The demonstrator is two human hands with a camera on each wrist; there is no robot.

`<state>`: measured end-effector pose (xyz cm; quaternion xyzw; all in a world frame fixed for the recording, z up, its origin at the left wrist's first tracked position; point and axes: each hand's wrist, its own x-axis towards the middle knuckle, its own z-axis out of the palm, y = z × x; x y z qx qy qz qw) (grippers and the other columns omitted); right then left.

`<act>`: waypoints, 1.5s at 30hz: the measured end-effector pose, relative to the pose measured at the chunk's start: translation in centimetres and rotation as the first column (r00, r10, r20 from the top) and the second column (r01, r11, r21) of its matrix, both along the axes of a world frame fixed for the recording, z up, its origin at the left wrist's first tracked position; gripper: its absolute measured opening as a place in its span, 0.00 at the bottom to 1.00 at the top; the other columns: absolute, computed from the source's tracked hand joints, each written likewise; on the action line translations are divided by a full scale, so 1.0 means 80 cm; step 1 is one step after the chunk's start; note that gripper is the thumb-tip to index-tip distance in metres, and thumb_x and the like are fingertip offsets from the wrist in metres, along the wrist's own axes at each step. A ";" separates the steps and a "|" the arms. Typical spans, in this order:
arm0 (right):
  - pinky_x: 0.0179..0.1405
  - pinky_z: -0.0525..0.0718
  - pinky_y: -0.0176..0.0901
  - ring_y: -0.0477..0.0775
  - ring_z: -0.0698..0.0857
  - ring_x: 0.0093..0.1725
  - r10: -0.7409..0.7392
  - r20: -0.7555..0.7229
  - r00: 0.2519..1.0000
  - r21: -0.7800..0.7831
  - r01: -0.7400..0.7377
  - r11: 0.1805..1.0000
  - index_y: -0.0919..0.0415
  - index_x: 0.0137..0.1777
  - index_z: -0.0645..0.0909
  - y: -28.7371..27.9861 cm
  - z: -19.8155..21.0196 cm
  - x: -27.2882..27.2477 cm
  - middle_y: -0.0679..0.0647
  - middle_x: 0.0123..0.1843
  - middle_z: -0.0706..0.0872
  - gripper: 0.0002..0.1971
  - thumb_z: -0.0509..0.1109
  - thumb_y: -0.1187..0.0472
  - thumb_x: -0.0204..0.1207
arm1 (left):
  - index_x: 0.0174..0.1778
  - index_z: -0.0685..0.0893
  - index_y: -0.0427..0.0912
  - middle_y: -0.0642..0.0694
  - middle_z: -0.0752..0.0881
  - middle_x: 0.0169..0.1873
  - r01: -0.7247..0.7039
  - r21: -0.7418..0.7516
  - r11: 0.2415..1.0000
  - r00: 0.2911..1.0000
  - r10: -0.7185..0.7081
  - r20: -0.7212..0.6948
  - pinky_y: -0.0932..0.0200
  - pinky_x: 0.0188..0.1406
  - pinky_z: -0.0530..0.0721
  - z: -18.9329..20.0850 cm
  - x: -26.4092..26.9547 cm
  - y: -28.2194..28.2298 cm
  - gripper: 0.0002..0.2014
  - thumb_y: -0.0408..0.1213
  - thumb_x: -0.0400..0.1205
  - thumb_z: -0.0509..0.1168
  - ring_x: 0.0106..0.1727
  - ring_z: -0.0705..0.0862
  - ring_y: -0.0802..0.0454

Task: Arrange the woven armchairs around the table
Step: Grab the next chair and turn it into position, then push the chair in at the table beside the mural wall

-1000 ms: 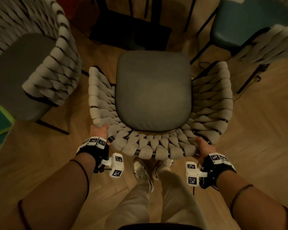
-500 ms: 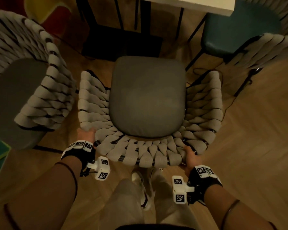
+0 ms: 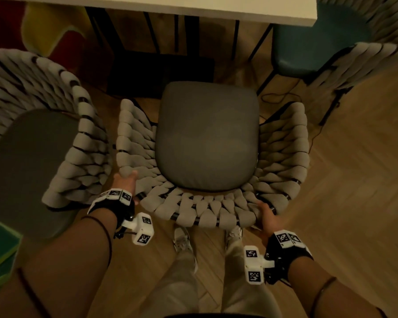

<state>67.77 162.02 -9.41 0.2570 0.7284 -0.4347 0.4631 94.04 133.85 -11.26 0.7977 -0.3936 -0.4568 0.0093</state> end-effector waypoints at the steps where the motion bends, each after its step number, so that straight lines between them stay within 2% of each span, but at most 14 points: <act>1: 0.37 0.89 0.56 0.66 0.87 0.54 0.045 0.041 0.998 0.014 -0.046 0.999 0.55 0.67 0.79 0.001 0.004 0.008 0.61 0.58 0.87 0.26 0.72 0.43 0.73 | 0.76 0.70 0.42 0.32 0.77 0.71 0.048 -0.039 0.998 0.998 -0.046 0.041 0.35 0.63 0.82 0.011 0.005 -0.003 0.39 0.63 0.74 0.63 0.65 0.81 0.27; 3: 0.43 0.89 0.61 0.70 0.86 0.57 0.246 0.227 0.942 -0.005 -0.252 0.968 0.58 0.66 0.76 -0.001 0.022 0.029 0.65 0.61 0.84 0.32 0.71 0.35 0.71 | 0.71 0.76 0.38 0.31 0.80 0.68 0.199 -0.156 0.967 0.962 -0.163 0.221 0.40 0.63 0.78 0.035 0.019 -0.017 0.31 0.59 0.81 0.59 0.66 0.79 0.29; 5: 0.42 0.89 0.57 0.70 0.88 0.54 0.481 0.421 0.769 -0.089 -0.493 0.866 0.64 0.67 0.74 -0.010 0.041 0.050 0.69 0.62 0.85 0.40 0.72 0.32 0.67 | 0.65 0.80 0.36 0.31 0.83 0.63 0.321 -0.293 0.901 0.919 -0.221 0.326 0.39 0.58 0.79 0.056 0.039 -0.038 0.24 0.51 0.83 0.60 0.63 0.81 0.29; 7: 0.43 0.88 0.51 0.65 0.91 0.49 0.644 0.459 0.612 -0.137 -0.667 0.732 0.65 0.66 0.76 -0.033 0.057 0.068 0.68 0.56 0.90 0.39 0.70 0.32 0.69 | 0.61 0.80 0.34 0.31 0.83 0.59 0.406 -0.401 0.821 0.892 -0.260 0.370 0.39 0.57 0.80 0.066 0.063 -0.065 0.20 0.46 0.81 0.61 0.61 0.81 0.29; 9: 0.44 0.86 0.48 0.60 0.91 0.44 0.724 0.371 0.582 -0.114 -0.745 0.658 0.66 0.61 0.80 -0.070 0.067 0.087 0.64 0.47 0.92 0.30 0.66 0.37 0.77 | 0.64 0.77 0.34 0.32 0.79 0.64 0.490 -0.341 0.802 0.829 -0.309 0.466 0.37 0.62 0.78 0.070 0.083 -0.089 0.22 0.46 0.80 0.63 0.66 0.77 0.30; 12: 0.36 0.83 0.45 0.58 0.86 0.34 0.745 0.123 0.656 -0.099 -0.738 0.667 0.67 0.53 0.81 -0.136 0.078 0.113 0.61 0.34 0.89 0.18 0.63 0.49 0.84 | 0.70 0.72 0.36 0.33 0.73 0.69 0.535 -0.198 0.821 0.775 -0.384 0.502 0.36 0.67 0.75 0.066 0.096 -0.111 0.27 0.49 0.80 0.65 0.70 0.73 0.31; 16: 0.36 0.80 0.45 0.53 0.87 0.33 0.741 -0.076 0.667 -0.200 -0.738 0.644 0.61 0.48 0.80 -0.207 0.087 0.135 0.65 0.40 0.86 0.11 0.64 0.53 0.84 | 0.70 0.72 0.37 0.32 0.73 0.68 0.549 -0.223 0.806 0.771 -0.384 0.509 0.35 0.66 0.74 0.050 0.102 -0.132 0.26 0.45 0.79 0.67 0.70 0.73 0.30; 18: 0.38 0.81 0.46 0.56 0.87 0.39 0.778 -0.085 0.622 -0.231 -0.772 0.592 0.60 0.48 0.78 -0.230 0.087 0.144 0.65 0.43 0.85 0.10 0.63 0.54 0.84 | 0.71 0.72 0.38 0.33 0.73 0.69 0.561 -0.208 0.801 0.758 -0.397 0.517 0.36 0.67 0.73 0.044 0.107 -0.141 0.26 0.44 0.79 0.67 0.70 0.73 0.30; 23: 0.34 0.82 0.44 0.58 0.86 0.42 0.867 -0.140 0.478 -0.214 -0.870 0.444 0.59 0.48 0.80 -0.270 0.072 0.161 0.63 0.41 0.88 0.08 0.61 0.58 0.85 | 0.72 0.73 0.42 0.36 0.78 0.67 0.737 -0.137 0.662 0.597 -0.543 0.591 0.39 0.62 0.77 0.022 0.141 -0.150 0.22 0.43 0.83 0.64 0.67 0.77 0.33; 26: 0.36 0.83 0.47 0.59 0.87 0.42 0.891 -0.222 0.396 -0.180 -0.915 0.362 0.57 0.46 0.80 -0.298 0.062 0.169 0.69 0.47 0.89 0.10 0.60 0.58 0.86 | 0.72 0.74 0.43 0.38 0.79 0.67 0.747 -0.139 0.650 0.588 -0.550 0.592 0.41 0.60 0.77 0.020 0.151 -0.135 0.22 0.44 0.83 0.65 0.66 0.77 0.34; 30: 0.41 0.85 0.50 0.56 0.88 0.41 0.900 -0.293 0.322 -0.183 -0.943 0.278 0.57 0.49 0.81 -0.330 0.071 0.185 0.59 0.42 0.90 0.09 0.60 0.59 0.85 | 0.73 0.74 0.45 0.40 0.80 0.65 0.752 -0.138 0.645 0.587 -0.559 0.585 0.44 0.58 0.76 0.024 0.178 -0.089 0.22 0.44 0.82 0.64 0.65 0.78 0.37; 33: 0.37 0.85 0.44 0.55 0.88 0.40 0.910 -0.322 0.260 -0.189 -0.960 0.207 0.59 0.51 0.81 -0.344 0.087 0.203 0.57 0.42 0.89 0.08 0.61 0.59 0.85 | 0.74 0.72 0.48 0.43 0.79 0.66 0.740 -0.126 0.660 0.597 -0.559 0.575 0.46 0.58 0.75 0.032 0.207 -0.046 0.23 0.44 0.82 0.64 0.65 0.77 0.40; 40: 0.35 0.84 0.46 0.54 0.85 0.36 0.918 -0.324 0.229 -0.200 -0.965 0.170 0.64 0.53 0.80 -0.328 0.091 0.252 0.57 0.38 0.87 0.09 0.60 0.61 0.85 | 0.77 0.71 0.52 0.48 0.79 0.65 0.732 -0.046 0.679 0.575 -0.581 0.576 0.49 0.56 0.76 0.039 0.306 0.067 0.27 0.37 0.80 0.65 0.63 0.78 0.44; 45: 0.36 0.83 0.44 0.54 0.87 0.39 0.941 -0.334 0.061 -0.133 -0.991 0.017 0.59 0.52 0.80 -0.307 0.086 0.325 0.55 0.39 0.89 0.09 0.58 0.60 0.86 | 0.78 0.68 0.54 0.50 0.76 0.69 0.697 0.061 0.714 0.567 -0.602 0.562 0.50 0.60 0.74 0.049 0.379 0.132 0.27 0.35 0.82 0.61 0.68 0.76 0.46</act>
